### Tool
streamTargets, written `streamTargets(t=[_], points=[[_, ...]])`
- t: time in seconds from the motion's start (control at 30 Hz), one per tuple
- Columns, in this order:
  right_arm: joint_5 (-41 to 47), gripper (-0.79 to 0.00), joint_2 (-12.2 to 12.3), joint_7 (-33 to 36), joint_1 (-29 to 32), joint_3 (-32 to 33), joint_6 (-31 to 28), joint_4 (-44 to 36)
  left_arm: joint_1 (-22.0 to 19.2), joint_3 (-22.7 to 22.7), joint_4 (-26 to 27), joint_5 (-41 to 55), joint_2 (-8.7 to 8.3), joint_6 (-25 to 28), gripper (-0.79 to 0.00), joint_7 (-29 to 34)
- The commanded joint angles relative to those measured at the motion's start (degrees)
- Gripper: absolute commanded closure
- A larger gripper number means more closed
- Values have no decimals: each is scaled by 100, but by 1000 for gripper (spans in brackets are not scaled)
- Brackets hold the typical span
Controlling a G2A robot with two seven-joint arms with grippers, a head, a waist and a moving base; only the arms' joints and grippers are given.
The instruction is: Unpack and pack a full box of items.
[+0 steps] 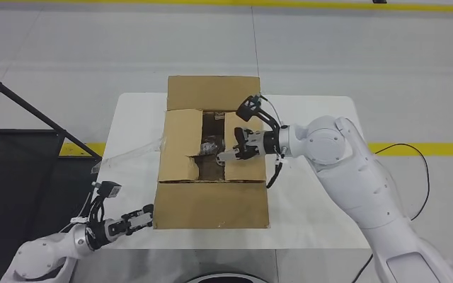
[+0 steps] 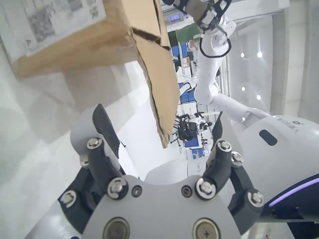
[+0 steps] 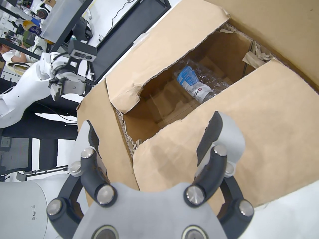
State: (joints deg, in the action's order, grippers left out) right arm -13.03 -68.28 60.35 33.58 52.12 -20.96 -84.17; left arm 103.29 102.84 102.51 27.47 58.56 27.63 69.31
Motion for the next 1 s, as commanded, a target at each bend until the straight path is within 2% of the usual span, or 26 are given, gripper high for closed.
streamTargets(t=[0.0, 0.2, 0.37, 0.5, 0.77, 0.97], points=[[-17, -785, 6, -79, 30, 30, 29, -61, -57, -70, -62, 150, -7, -6, -785, 152], [151, -785, 13, -361, 140, 143, 187, -51, -190, -228, -87, 600, -30, -24, -785, 582], [766, -785, -2, -669, 102, 361, 73, 409, -217, -232, -38, 873, -45, -80, -785, 719], [1522, -785, -12, -563, 23, 529, -168, 879, -223, -231, 44, 1153, -52, -182, -785, 770], [1547, -785, -8, -525, 7, 549, -189, 928, -209, -82, 223, 1745, -64, -302, -785, 893], [1445, -785, -1, -665, 100, 555, -116, 853, -357, -10, 368, 1728, -73, -396, -785, 723]])
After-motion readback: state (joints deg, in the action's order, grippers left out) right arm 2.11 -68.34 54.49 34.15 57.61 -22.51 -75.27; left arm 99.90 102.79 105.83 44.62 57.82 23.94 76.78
